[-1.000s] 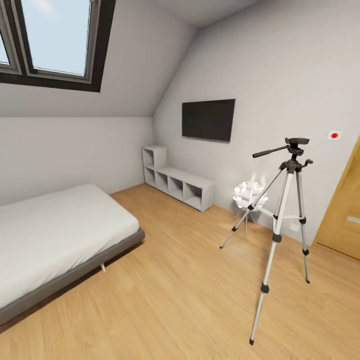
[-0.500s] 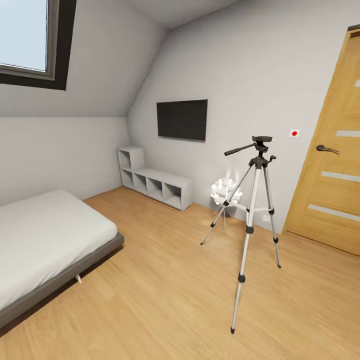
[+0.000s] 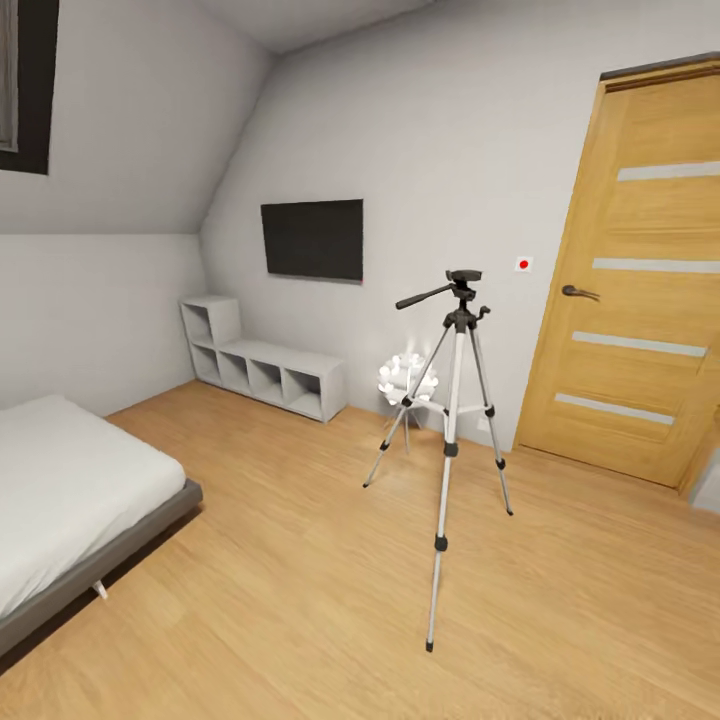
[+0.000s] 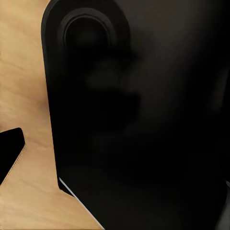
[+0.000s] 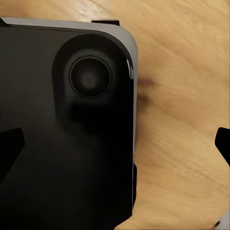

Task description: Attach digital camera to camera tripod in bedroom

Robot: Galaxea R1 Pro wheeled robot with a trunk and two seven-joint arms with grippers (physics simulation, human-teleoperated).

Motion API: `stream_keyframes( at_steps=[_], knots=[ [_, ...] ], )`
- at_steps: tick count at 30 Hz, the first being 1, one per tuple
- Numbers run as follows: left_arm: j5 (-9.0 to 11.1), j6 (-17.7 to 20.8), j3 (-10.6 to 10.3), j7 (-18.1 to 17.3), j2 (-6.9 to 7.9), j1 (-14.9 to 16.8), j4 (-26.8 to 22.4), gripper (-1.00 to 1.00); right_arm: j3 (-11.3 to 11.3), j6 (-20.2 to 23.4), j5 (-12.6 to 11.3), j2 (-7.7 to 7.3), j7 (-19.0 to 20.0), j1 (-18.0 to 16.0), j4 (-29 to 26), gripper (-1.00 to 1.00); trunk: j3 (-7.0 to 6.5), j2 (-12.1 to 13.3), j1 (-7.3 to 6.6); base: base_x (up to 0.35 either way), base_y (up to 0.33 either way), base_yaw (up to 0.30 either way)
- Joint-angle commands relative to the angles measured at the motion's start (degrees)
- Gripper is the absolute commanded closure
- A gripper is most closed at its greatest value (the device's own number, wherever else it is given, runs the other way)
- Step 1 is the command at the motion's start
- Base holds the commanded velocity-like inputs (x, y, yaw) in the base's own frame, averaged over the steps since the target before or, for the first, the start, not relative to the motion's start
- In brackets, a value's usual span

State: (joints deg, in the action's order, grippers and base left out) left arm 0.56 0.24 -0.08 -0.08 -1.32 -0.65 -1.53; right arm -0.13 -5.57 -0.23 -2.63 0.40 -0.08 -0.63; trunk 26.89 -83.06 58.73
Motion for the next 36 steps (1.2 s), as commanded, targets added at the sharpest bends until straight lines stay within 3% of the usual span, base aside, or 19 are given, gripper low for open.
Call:
stream_keyframes(
  at_steps=[1, 36],
  knots=[
    [0.1, 0.0, 0.0, 0.0, 0.0, -0.1, -0.1, -1.0, 0.0, -0.1, 0.0, 0.0, 0.0, 0.0, 0.0, -1.0, 0.04, 0.0, 0.0, 0.0, 0.0, -0.3],
    [0.1, 0.0, 0.0, 0.0, 0.0, -0.1, -0.1, -1.0, 0.0, -0.1, 0.0, 0.0, 0.0, 0.0, 0.0, -1.0, 0.04, 0.0, 0.0, 0.0, 0.0, -0.3]
  ],
)
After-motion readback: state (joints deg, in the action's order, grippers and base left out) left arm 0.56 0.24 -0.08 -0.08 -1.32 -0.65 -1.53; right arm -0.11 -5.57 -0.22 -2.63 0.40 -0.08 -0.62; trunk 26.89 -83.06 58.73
